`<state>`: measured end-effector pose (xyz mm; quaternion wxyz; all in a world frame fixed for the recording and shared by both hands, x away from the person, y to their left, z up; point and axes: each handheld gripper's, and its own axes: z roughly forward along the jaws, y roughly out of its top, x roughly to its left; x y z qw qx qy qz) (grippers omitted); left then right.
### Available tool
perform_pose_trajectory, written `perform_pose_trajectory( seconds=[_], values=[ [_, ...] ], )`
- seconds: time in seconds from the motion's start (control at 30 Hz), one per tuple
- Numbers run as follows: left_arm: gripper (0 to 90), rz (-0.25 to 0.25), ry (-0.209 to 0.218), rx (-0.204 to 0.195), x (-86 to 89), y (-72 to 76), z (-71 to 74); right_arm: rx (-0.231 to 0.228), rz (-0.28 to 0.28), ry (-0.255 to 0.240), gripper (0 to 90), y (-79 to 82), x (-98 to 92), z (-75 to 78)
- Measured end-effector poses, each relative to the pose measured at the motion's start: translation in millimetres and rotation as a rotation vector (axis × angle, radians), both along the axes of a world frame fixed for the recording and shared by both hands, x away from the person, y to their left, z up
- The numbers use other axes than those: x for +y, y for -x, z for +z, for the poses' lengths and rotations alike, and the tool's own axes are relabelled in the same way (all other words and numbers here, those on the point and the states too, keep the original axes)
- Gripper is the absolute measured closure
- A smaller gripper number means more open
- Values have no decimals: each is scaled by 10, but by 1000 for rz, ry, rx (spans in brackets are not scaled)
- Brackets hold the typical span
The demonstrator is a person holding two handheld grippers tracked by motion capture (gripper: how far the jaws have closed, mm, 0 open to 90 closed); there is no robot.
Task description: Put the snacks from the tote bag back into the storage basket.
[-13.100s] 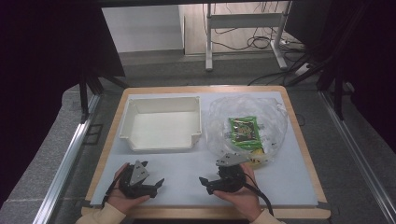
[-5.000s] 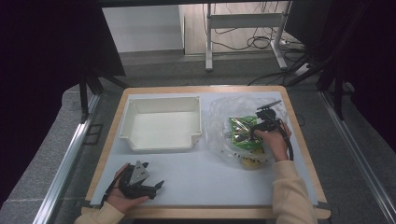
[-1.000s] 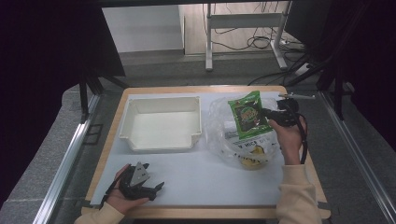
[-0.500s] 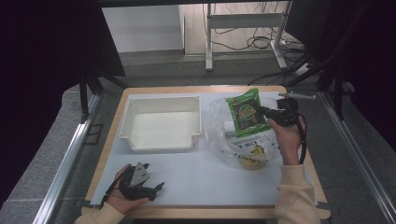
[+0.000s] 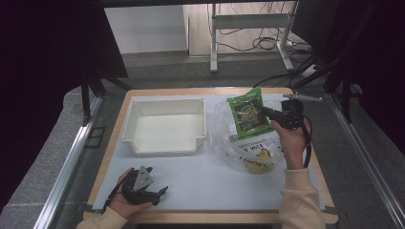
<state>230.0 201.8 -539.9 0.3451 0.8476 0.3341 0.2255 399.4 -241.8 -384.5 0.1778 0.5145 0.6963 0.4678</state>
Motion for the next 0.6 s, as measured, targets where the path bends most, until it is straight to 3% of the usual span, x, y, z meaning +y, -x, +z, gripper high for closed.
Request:
perform_pose_trajectory(
  seconds=[0.6],
  values=[
    [134, 4, -5, 5, -1, -4, -7, -37, 46, -31, 900, 70, 228, 96]
  ],
)
